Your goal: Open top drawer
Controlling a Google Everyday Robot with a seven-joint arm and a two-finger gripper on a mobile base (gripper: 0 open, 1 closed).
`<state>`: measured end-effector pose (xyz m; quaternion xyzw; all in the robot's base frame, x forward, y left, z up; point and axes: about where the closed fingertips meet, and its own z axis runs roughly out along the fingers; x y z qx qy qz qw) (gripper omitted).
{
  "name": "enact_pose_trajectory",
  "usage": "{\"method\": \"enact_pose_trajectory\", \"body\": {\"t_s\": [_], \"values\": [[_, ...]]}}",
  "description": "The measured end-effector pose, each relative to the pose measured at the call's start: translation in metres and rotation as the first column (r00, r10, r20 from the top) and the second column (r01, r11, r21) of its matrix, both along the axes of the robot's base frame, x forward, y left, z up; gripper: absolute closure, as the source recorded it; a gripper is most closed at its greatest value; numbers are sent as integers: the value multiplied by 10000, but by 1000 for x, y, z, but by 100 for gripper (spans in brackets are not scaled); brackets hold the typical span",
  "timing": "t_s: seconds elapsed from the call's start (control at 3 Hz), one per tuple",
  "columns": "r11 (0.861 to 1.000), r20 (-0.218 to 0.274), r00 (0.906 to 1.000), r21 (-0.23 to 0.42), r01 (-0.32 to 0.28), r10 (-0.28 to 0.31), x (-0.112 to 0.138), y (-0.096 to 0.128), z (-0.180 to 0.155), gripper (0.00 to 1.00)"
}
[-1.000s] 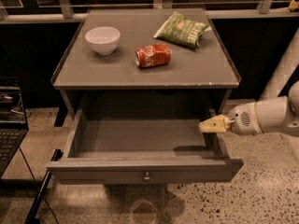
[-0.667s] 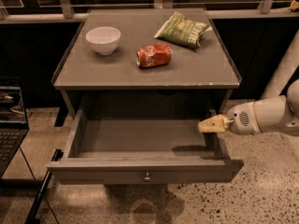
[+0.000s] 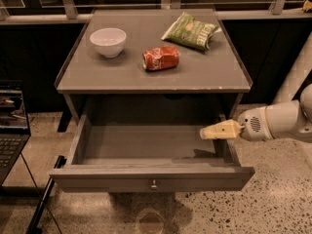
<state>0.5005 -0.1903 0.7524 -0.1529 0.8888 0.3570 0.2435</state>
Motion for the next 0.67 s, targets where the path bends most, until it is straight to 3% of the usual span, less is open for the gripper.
{"method": "enact_pose_trajectory", "body": {"t_s": [0.33,0.67], "values": [[10000,0,10000,0,-1,1,0,0,0,0],[10000,0,10000,0,-1,1,0,0,0,0]]}}
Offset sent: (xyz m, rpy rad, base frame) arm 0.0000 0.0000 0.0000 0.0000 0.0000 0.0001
